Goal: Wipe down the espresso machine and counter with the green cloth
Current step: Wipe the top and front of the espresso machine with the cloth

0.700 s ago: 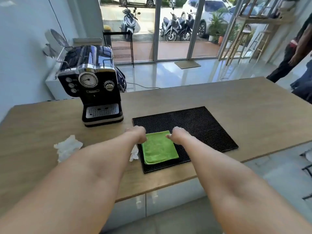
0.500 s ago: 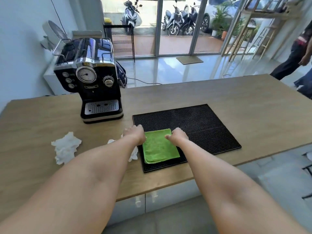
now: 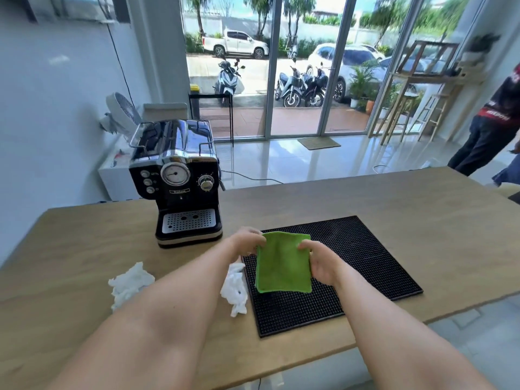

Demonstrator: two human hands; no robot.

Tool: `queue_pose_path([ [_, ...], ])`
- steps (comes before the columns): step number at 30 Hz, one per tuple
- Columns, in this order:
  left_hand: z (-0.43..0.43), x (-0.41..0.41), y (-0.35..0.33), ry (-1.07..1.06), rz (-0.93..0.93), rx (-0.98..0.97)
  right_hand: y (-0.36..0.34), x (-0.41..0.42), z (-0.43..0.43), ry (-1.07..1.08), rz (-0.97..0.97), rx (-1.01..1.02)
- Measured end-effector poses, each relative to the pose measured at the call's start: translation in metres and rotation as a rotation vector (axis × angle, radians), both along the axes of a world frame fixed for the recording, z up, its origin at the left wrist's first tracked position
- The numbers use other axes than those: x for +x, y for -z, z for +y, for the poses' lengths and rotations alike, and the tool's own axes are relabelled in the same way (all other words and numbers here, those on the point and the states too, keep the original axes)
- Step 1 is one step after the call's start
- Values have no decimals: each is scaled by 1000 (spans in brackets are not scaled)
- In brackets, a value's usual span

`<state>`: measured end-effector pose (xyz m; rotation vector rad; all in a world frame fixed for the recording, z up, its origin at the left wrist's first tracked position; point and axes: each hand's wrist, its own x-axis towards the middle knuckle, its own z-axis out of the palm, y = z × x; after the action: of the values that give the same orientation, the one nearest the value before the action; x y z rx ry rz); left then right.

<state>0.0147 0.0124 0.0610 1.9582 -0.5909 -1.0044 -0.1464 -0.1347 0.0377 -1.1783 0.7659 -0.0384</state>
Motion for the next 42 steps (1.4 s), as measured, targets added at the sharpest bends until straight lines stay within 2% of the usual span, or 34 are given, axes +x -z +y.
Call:
queue_pose_path([
  [3,17,14,-51,22,179,-232,-35,8,13,23,-171,83],
  [5,29,20,-87,79,223,-334,-57,12,24,29,-308,154],
  [10,60,29,-161,83,162,-392,-97,34,78,11,-539,324],
  [14,81,30,-196,0,133,-466,-109,52,121,-36,-740,364],
  [16,93,37,-205,-67,88,-496,-112,59,138,-29,-756,401],
  [21,112,65,-206,-254,70,-573,-136,91,157,-68,-685,273],
  [25,131,100,-204,-392,-116,-583,-162,123,147,18,-658,217],
  [28,149,143,-198,-658,-254,-595,-180,153,122,113,-650,203],
  [32,160,200,-186,-867,-336,-474,-208,207,85,201,-568,40],
  [35,152,225,-183,-895,-282,-442,-228,253,66,227,-535,-236],
  [38,132,236,-178,-849,-227,-389,-241,306,59,137,-423,-575],
  [42,113,243,-172,-813,-299,-349,-234,375,58,-72,-236,-912],
])
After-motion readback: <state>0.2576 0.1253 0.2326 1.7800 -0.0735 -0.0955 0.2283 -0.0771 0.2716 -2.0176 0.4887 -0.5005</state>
